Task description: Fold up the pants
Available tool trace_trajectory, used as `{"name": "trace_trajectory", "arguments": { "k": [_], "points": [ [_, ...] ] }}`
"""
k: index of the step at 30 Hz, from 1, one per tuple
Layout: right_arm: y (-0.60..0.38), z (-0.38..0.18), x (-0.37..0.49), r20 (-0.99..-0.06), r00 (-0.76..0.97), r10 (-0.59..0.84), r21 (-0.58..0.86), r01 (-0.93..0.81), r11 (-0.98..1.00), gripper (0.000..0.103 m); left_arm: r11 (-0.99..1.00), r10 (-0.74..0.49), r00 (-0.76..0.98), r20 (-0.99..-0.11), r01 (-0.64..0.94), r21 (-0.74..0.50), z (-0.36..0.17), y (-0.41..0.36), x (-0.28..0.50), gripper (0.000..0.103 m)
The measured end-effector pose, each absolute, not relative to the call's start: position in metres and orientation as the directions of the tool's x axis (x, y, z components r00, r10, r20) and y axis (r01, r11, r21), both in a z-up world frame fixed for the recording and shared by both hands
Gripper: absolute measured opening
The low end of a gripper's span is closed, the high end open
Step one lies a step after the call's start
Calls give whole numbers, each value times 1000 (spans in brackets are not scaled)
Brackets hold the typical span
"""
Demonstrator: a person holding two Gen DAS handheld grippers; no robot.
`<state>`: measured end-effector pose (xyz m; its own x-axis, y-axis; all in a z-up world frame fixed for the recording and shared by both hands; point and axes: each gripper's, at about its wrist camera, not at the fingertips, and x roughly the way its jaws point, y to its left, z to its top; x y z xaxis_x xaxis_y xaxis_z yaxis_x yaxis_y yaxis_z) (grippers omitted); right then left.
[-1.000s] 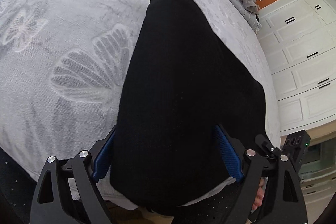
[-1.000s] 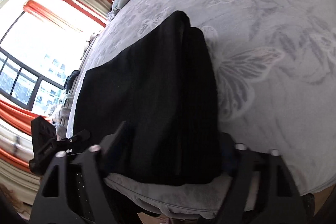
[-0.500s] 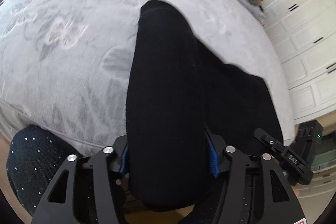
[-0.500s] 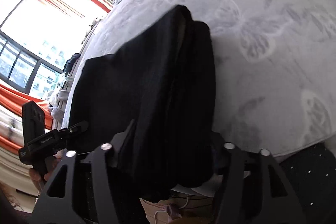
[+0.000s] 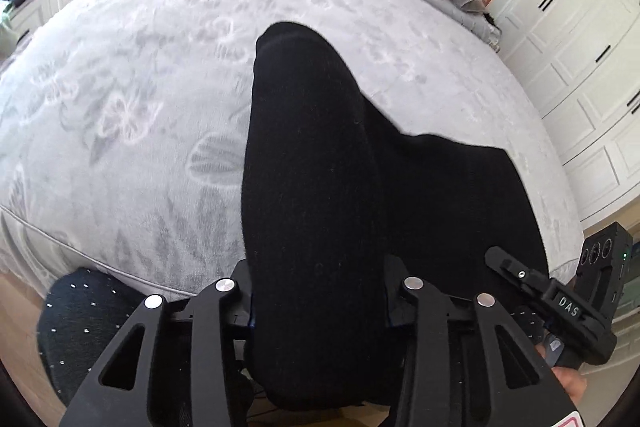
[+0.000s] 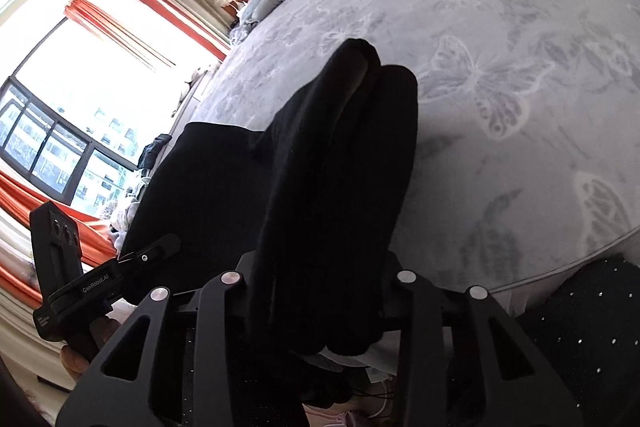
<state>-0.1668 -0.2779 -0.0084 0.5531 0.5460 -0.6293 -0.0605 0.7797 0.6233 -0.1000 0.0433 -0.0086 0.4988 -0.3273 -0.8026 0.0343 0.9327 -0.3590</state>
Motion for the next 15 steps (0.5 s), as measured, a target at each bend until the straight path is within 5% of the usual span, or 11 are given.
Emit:
{"name": "trace_trajectory", "arguments": {
  "k": [15],
  "points": [
    [-274,134,-223,-411,723,556,540,-298,787,35,958,-281,735,-617,177,-225,156,28,-178,36]
  ]
}}
